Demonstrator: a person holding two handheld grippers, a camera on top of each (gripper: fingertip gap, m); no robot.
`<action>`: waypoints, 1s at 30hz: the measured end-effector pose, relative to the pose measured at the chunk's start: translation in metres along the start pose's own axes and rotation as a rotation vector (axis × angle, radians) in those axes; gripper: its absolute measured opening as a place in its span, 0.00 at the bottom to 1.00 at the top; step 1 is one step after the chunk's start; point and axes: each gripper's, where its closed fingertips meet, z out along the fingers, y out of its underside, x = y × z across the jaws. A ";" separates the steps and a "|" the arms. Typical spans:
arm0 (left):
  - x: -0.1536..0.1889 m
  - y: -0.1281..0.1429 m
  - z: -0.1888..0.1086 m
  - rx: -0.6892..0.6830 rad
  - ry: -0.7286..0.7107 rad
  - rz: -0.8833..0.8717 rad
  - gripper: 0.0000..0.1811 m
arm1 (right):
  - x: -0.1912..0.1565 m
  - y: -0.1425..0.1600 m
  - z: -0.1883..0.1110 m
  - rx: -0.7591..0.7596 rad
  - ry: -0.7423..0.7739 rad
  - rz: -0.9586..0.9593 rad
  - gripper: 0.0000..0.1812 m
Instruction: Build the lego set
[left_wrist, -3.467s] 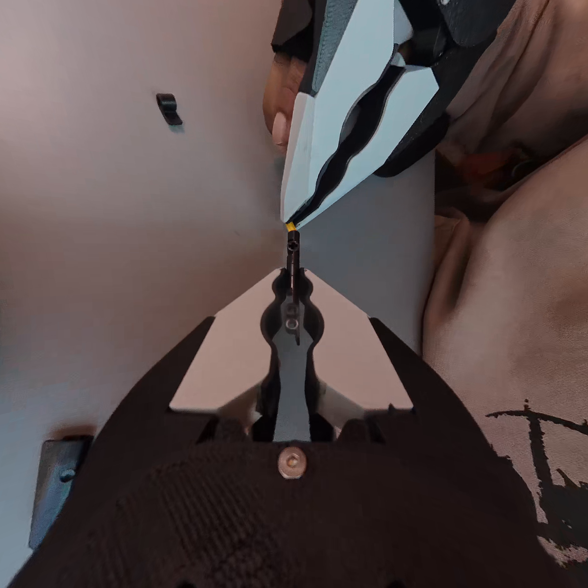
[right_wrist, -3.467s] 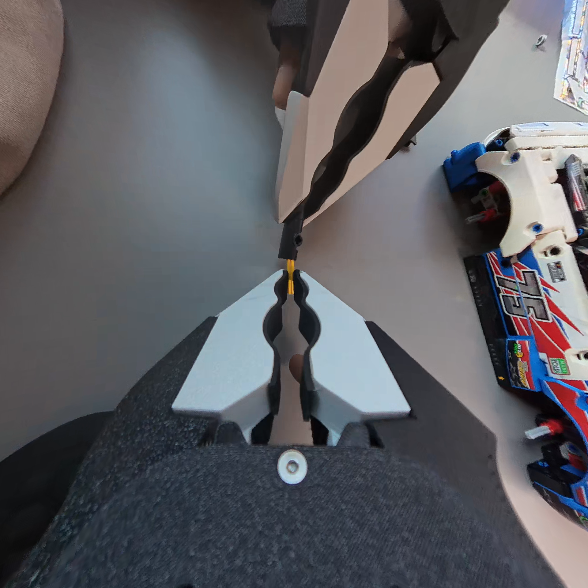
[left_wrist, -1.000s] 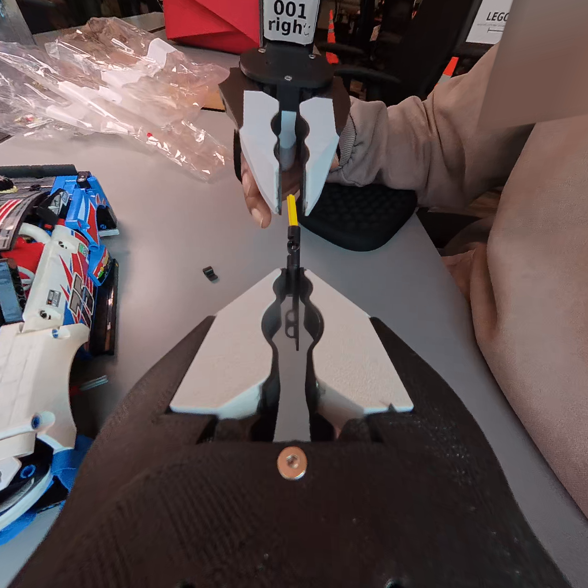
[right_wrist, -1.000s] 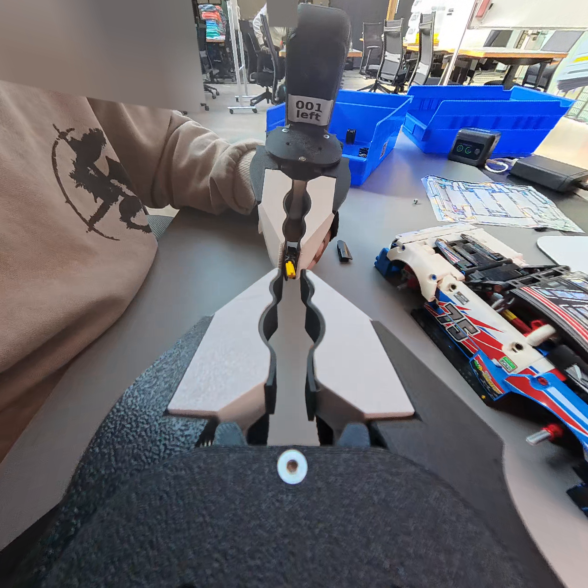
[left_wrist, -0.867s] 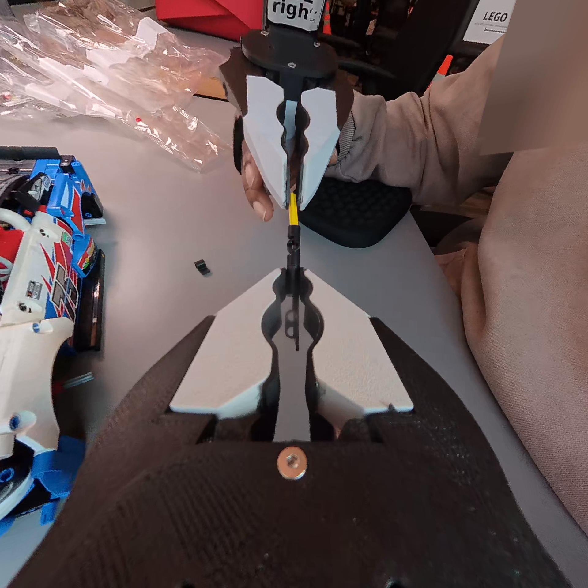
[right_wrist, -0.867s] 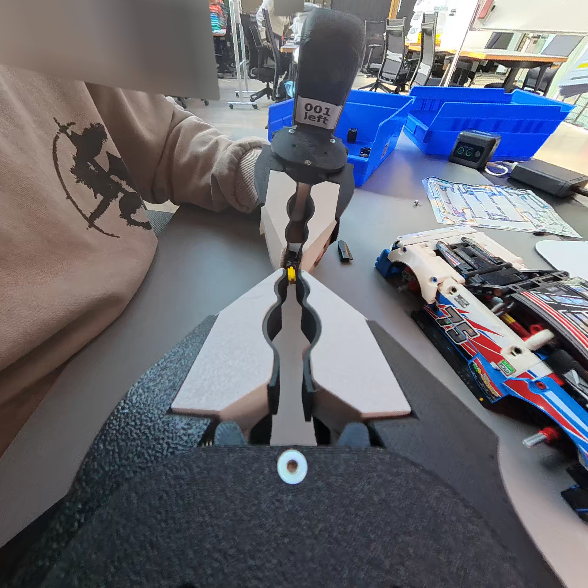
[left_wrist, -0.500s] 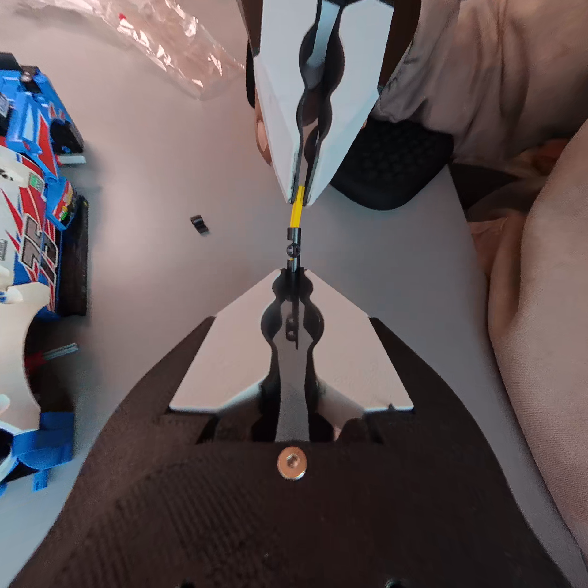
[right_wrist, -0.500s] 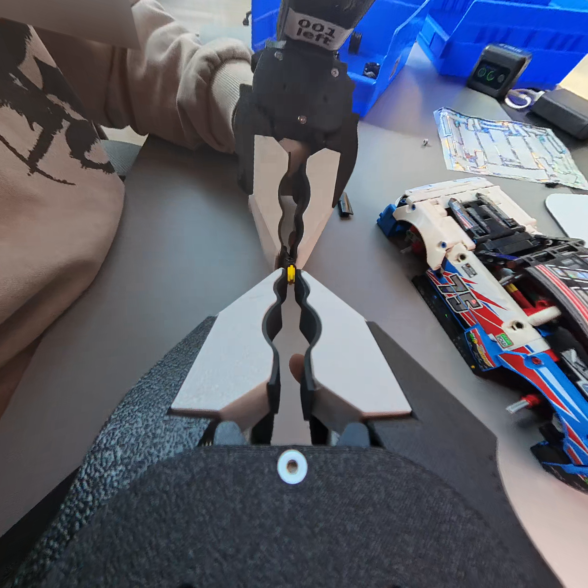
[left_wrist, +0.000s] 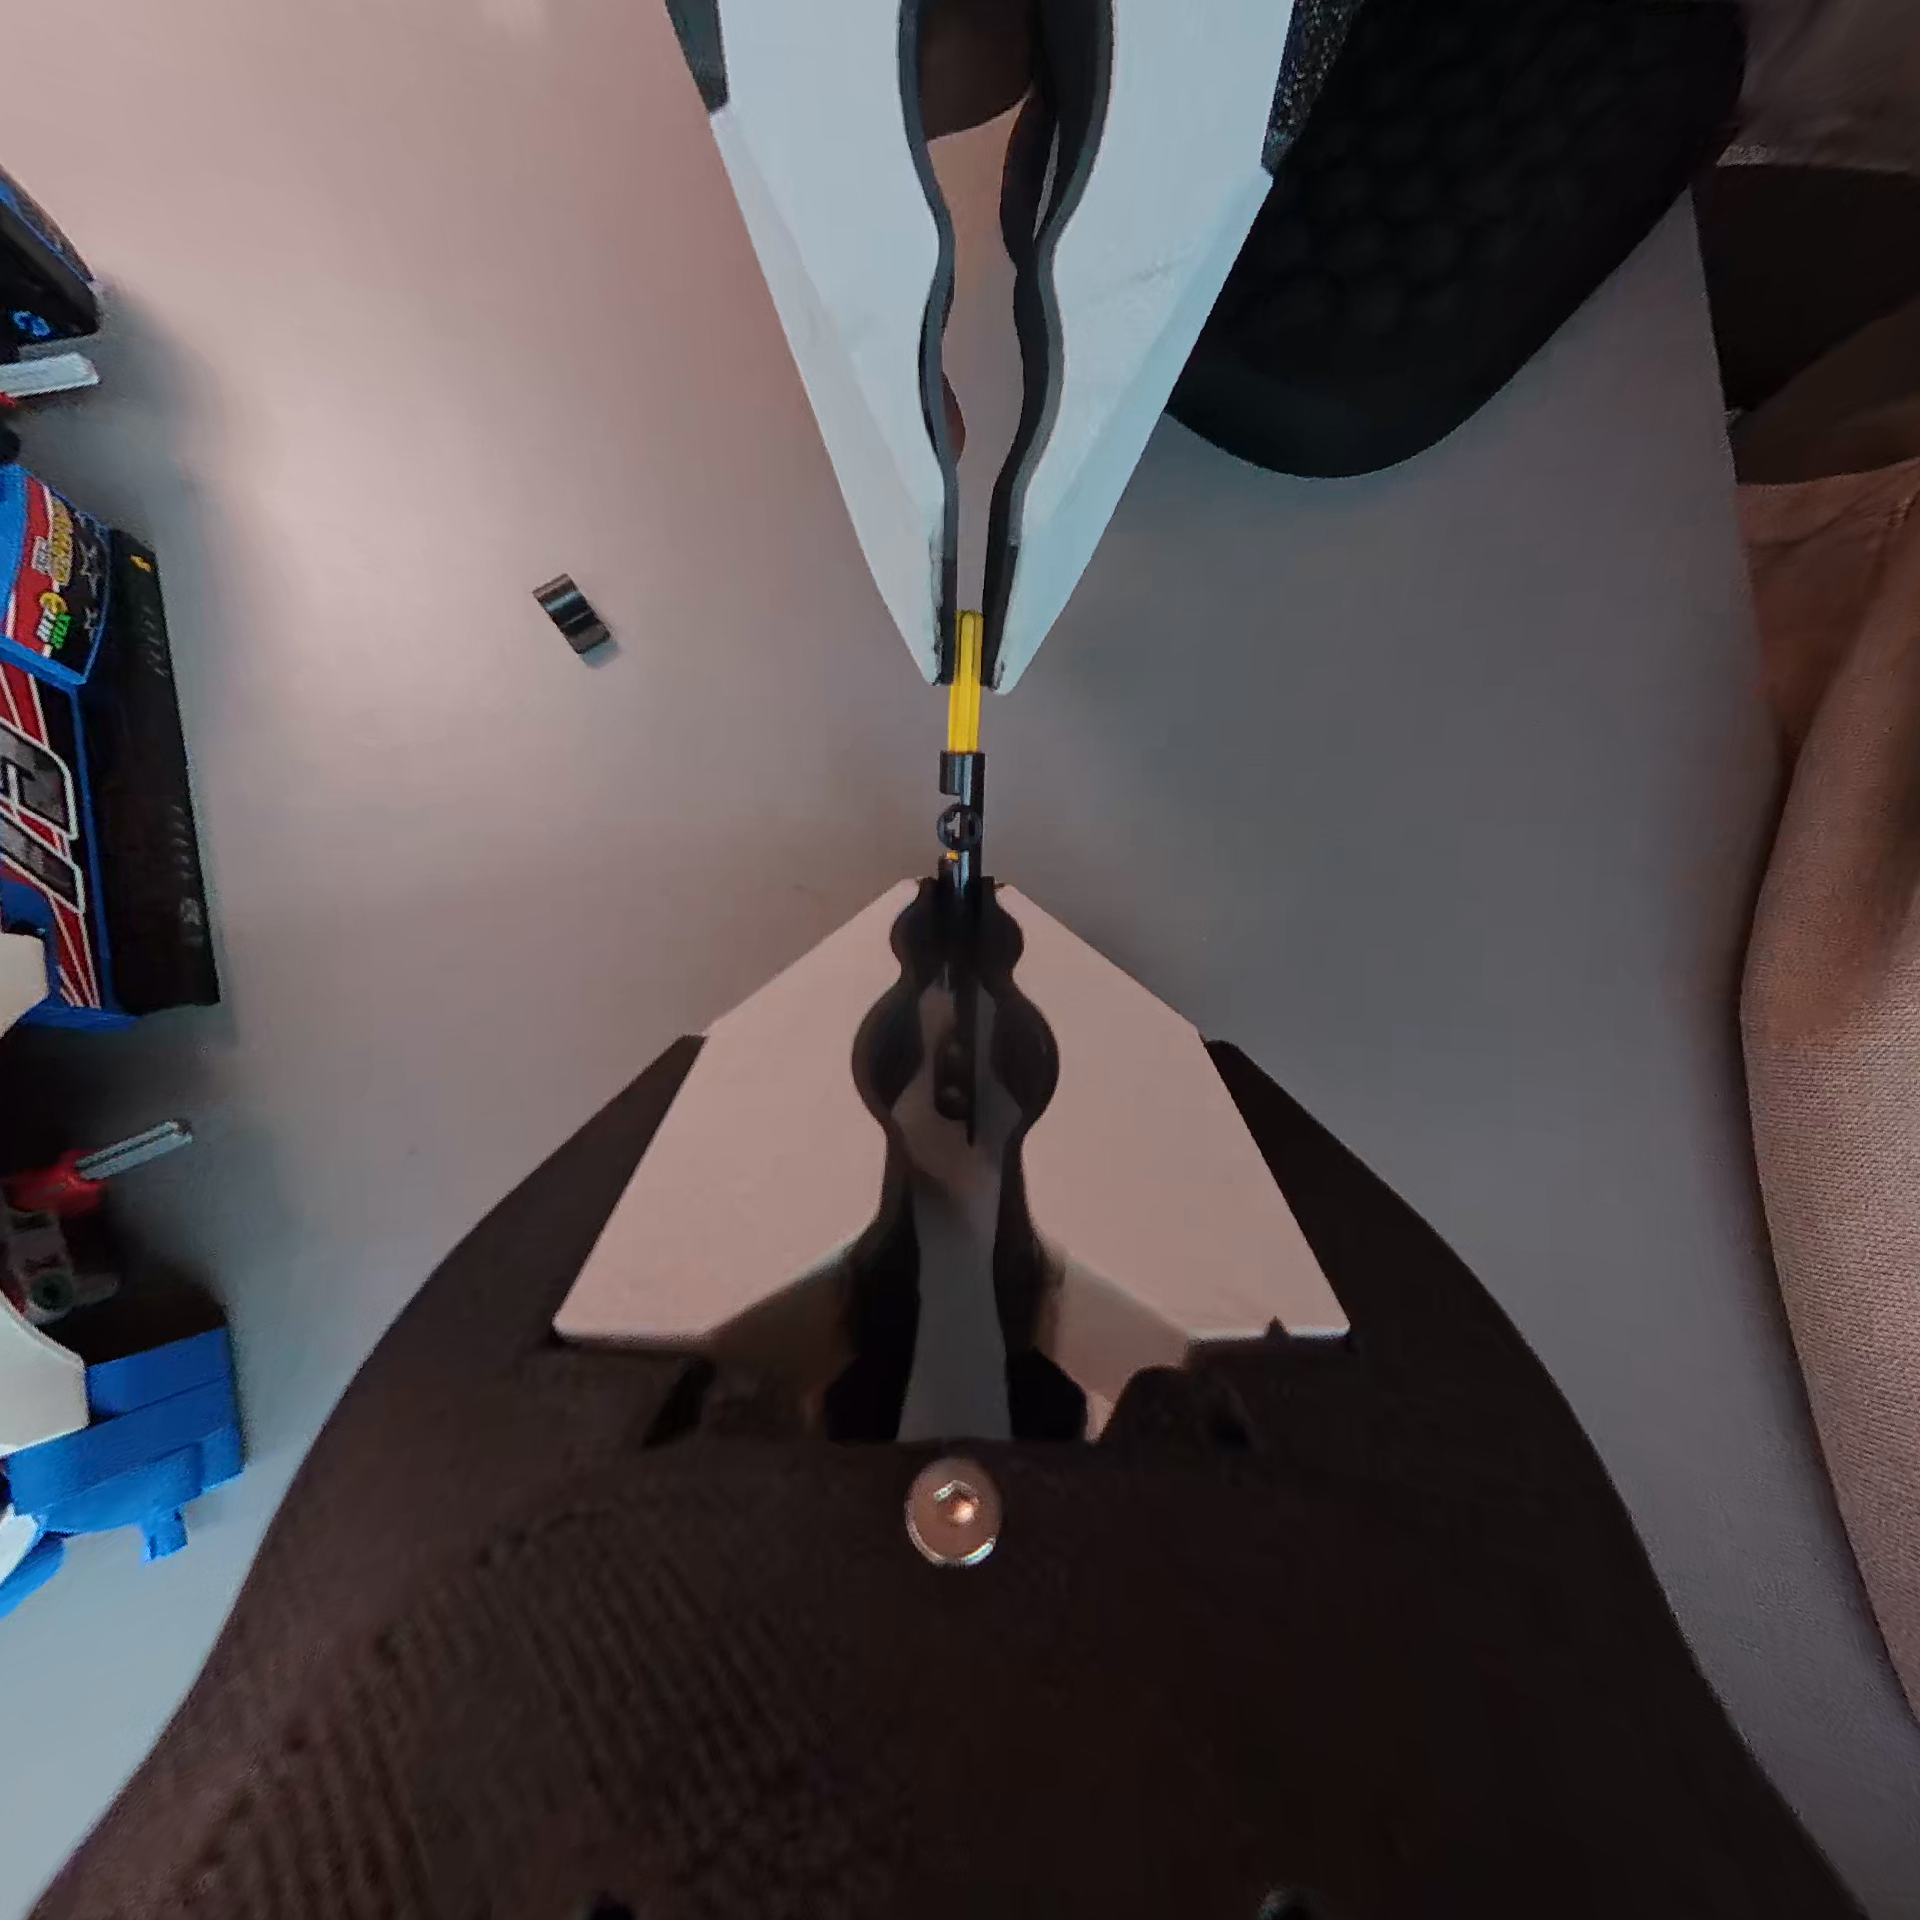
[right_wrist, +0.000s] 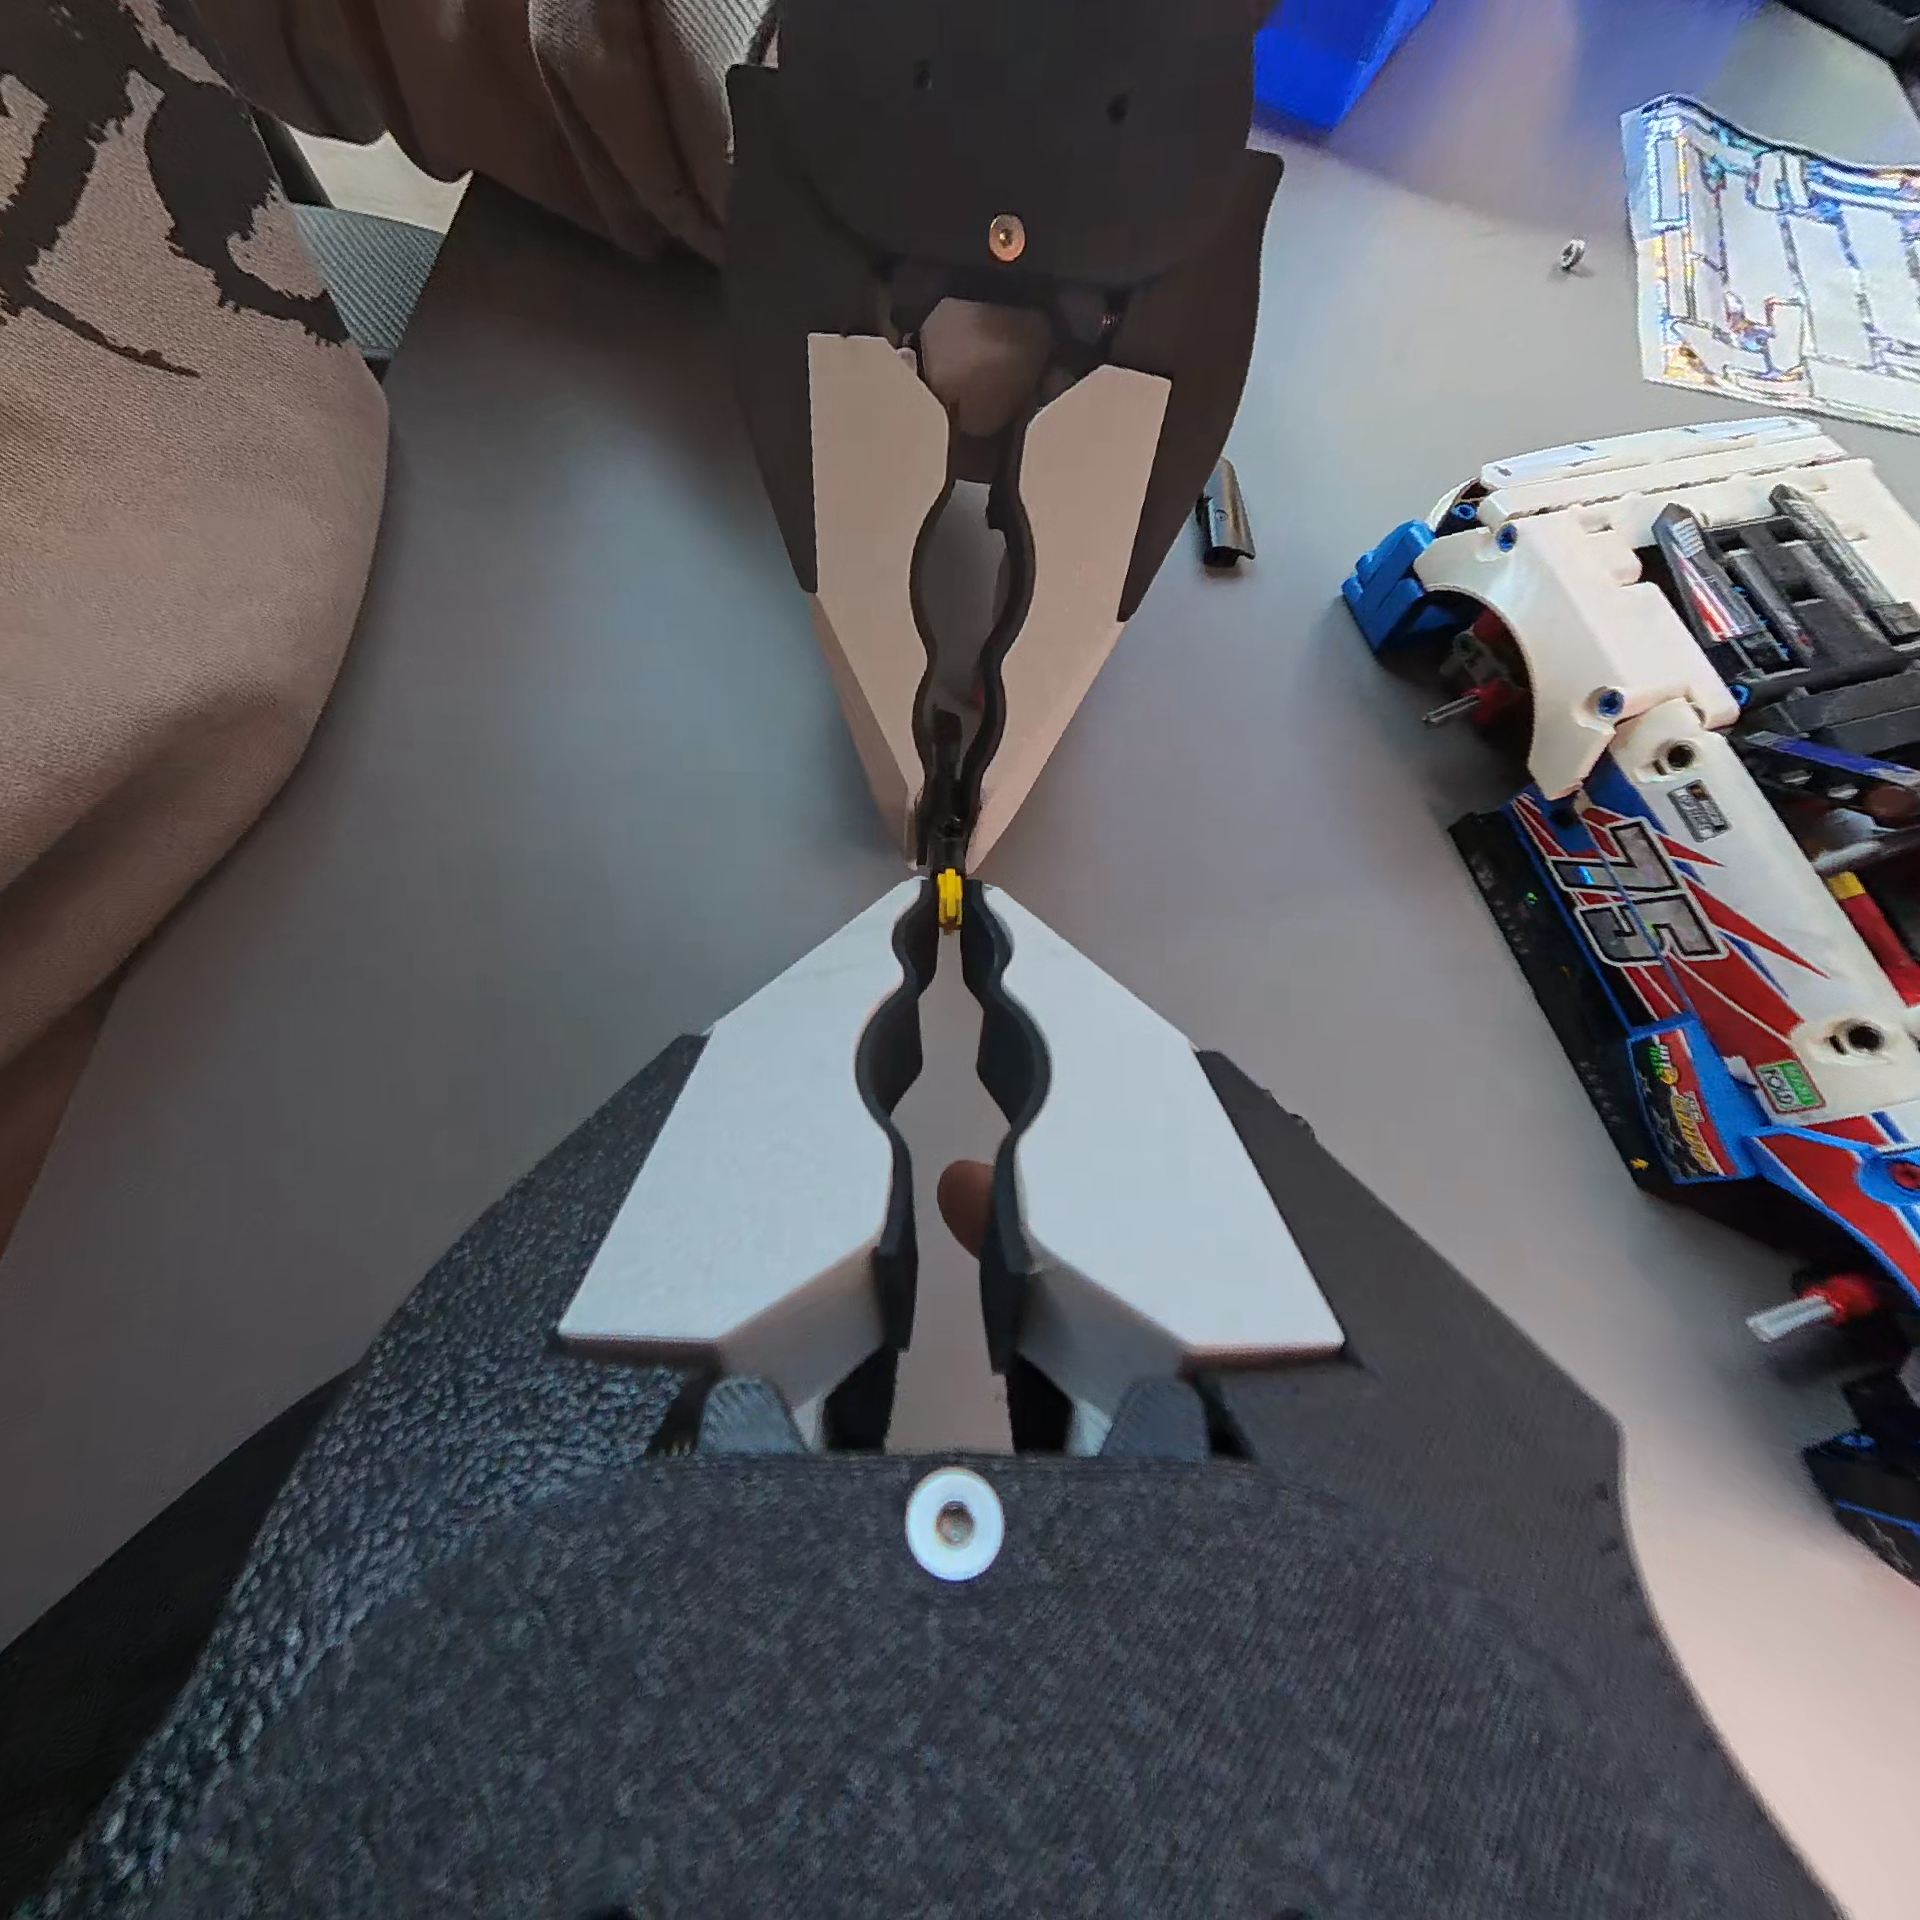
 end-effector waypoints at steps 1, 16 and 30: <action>-0.001 0.000 0.000 0.007 0.002 -0.013 0.02 | 0.001 -0.001 0.000 0.012 0.004 0.000 0.01; -0.002 -0.001 -0.002 0.046 0.028 -0.056 0.01 | 0.004 -0.002 0.002 0.089 -0.008 0.073 0.01; -0.001 -0.008 -0.004 0.147 0.096 -0.130 0.01 | 0.006 -0.010 -0.002 0.224 -0.067 0.180 0.01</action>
